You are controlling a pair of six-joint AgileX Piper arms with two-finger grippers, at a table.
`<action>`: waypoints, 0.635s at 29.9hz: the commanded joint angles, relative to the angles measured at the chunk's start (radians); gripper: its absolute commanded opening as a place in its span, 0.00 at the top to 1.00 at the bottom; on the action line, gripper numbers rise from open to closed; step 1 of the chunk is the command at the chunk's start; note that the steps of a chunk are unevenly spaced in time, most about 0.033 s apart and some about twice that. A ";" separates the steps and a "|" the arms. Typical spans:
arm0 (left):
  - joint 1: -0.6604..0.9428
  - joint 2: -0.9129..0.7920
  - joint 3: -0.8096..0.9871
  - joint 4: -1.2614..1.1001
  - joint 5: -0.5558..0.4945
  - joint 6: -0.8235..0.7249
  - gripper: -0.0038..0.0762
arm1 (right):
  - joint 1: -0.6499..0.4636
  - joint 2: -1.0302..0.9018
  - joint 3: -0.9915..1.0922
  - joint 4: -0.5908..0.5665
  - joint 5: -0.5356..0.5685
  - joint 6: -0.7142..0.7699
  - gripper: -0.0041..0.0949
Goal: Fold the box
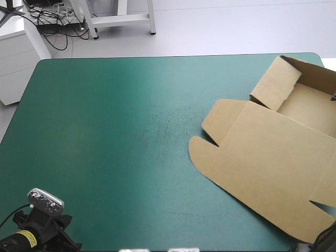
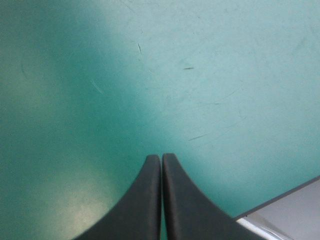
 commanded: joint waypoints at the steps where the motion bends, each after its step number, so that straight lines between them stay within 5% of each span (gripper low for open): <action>1: -0.001 0.013 -0.022 -0.013 -0.049 -0.007 0.96 | -0.066 -0.033 -0.070 0.006 -0.005 -0.009 0.96; 6: -0.001 0.013 -0.022 -0.013 -0.049 -0.007 0.96 | -0.081 -0.028 -0.074 0.017 -0.033 -0.036 0.86; 13: -0.001 0.013 -0.022 -0.013 -0.049 -0.007 0.96 | -0.081 -0.015 -0.072 0.046 0.015 -0.036 0.49; 19: -0.001 0.013 -0.022 -0.013 -0.046 -0.007 0.96 | -0.081 -0.058 -0.074 0.070 0.015 -0.043 0.47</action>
